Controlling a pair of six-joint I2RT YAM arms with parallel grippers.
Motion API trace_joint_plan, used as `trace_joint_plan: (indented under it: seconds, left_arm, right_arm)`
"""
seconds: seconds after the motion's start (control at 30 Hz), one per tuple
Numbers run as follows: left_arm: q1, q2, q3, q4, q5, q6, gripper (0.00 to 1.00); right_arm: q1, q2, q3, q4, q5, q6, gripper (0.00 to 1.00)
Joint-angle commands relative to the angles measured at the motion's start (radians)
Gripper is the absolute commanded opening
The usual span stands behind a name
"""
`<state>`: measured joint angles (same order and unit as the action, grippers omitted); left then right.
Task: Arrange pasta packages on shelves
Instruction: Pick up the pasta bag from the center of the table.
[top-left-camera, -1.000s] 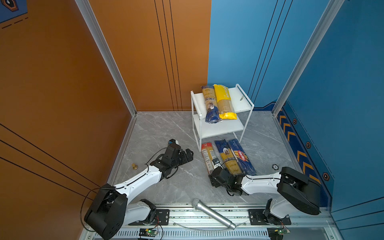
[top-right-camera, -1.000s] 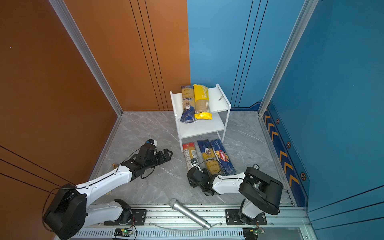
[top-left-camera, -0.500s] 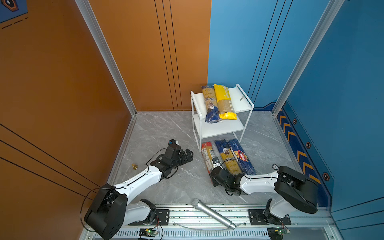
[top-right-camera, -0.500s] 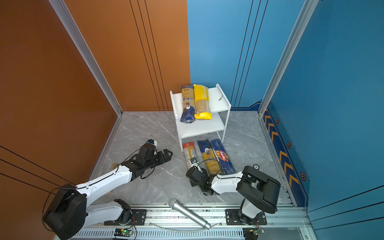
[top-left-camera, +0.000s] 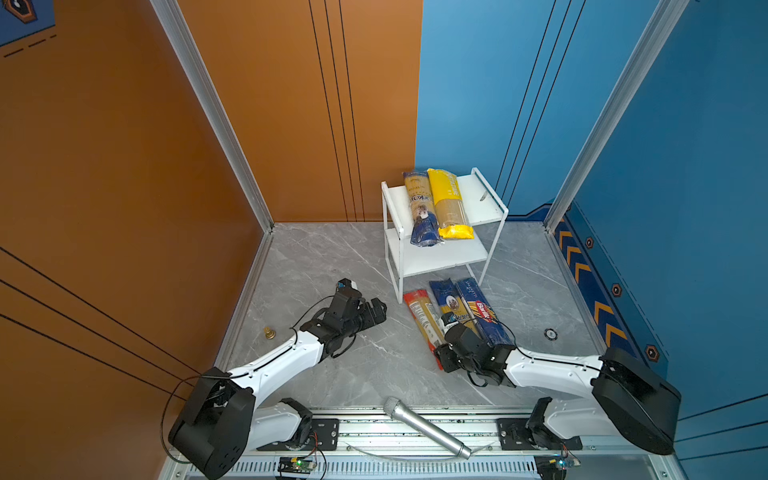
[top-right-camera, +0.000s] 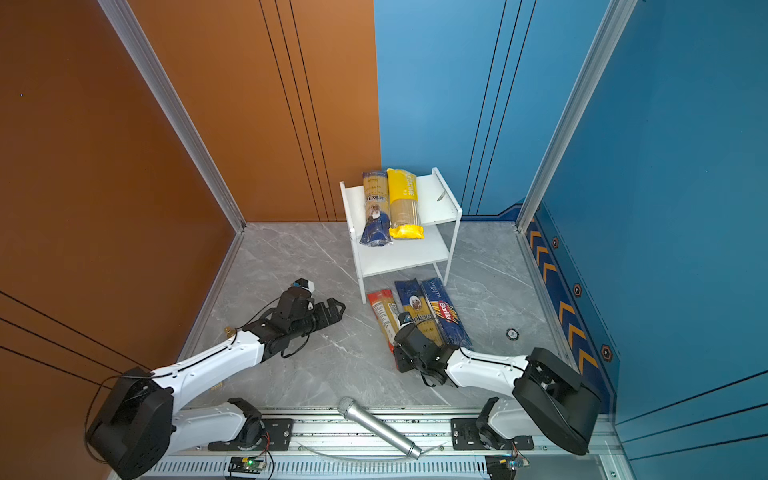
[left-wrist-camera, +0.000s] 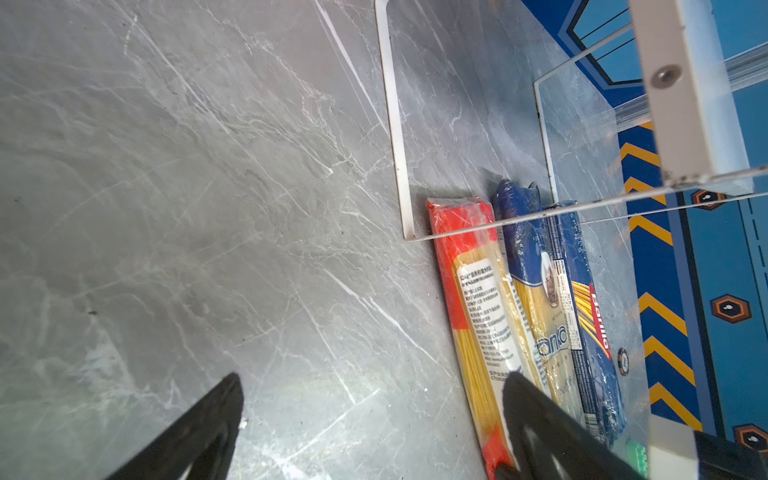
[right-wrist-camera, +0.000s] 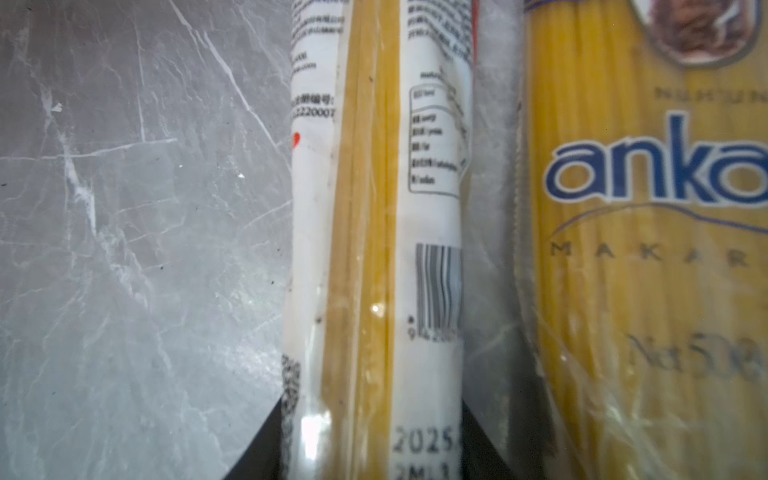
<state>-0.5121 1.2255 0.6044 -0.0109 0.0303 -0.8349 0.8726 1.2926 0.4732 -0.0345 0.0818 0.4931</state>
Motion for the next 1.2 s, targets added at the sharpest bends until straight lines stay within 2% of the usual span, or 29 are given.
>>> trace_joint_plan:
  seconds: [0.0, 0.27, 0.73, 1.17]
  left_arm:
    - [-0.006, 0.01, 0.016, -0.007, -0.013, 0.017, 0.98]
    - [-0.006, 0.024, 0.013, 0.013, -0.006, 0.021, 0.98]
    - [0.0, 0.014, -0.011, 0.028, -0.003, 0.023, 0.98]
    - [0.007, 0.017, -0.018, 0.032, 0.0, 0.025, 0.98]
  right_arm:
    - [-0.027, -0.087, 0.004, -0.145, -0.095, -0.041, 0.0]
    - [-0.078, -0.193, 0.076, -0.322, -0.118, -0.088, 0.0]
    - [-0.107, -0.154, 0.065, -0.266, -0.159, -0.086, 0.0]
    - [-0.147, -0.293, 0.093, -0.306, -0.159, -0.138, 0.0]
